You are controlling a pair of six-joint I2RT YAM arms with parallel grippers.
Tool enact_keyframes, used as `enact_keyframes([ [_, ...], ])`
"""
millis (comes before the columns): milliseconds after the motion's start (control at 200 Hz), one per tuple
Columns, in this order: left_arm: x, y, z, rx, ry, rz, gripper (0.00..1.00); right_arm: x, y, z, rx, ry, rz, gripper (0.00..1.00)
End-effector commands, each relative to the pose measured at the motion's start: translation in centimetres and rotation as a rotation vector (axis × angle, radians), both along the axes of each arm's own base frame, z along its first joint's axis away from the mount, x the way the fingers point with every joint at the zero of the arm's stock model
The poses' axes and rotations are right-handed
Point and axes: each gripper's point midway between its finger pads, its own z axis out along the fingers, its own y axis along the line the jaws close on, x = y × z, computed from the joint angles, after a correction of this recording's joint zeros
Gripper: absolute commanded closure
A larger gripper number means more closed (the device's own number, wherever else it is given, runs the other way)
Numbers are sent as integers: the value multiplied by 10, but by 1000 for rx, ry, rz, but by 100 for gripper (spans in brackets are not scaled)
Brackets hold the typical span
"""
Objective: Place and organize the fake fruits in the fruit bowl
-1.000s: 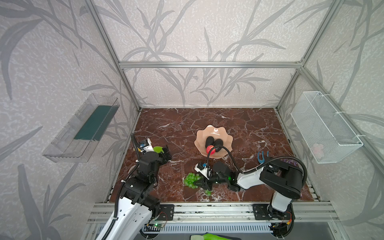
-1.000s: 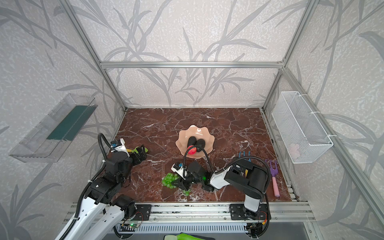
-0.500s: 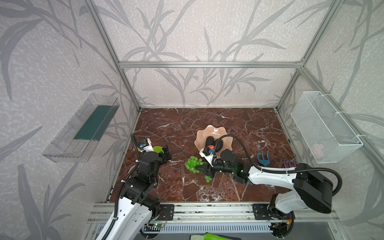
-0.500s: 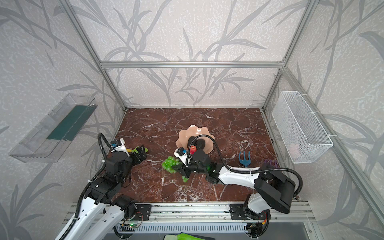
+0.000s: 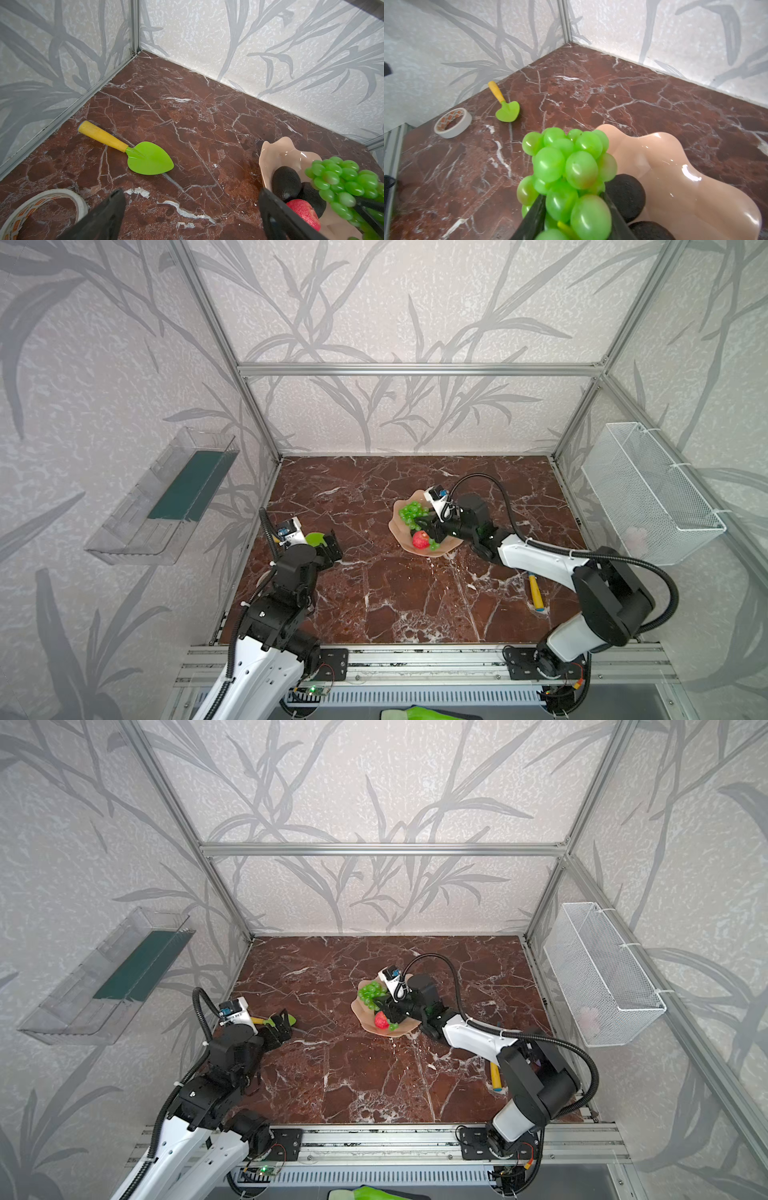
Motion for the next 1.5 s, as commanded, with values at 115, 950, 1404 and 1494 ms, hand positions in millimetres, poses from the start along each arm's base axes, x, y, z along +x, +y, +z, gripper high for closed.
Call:
enact_keyframes([
  [115,-3,8,-5,7,10,44,1,32,1,-16,50,26,23,58],
  [950,39,22,-6,356,-232,103,0,2,-154,42,-56,-159,-513,1],
  [1404,91,73,-90,320,-85,192,0,-2,-300,-26,-211,-295,-1026,1],
  [1494,97,84,-85,346,-146,234,0,9,-290,-31,-227,-335,-958,1],
])
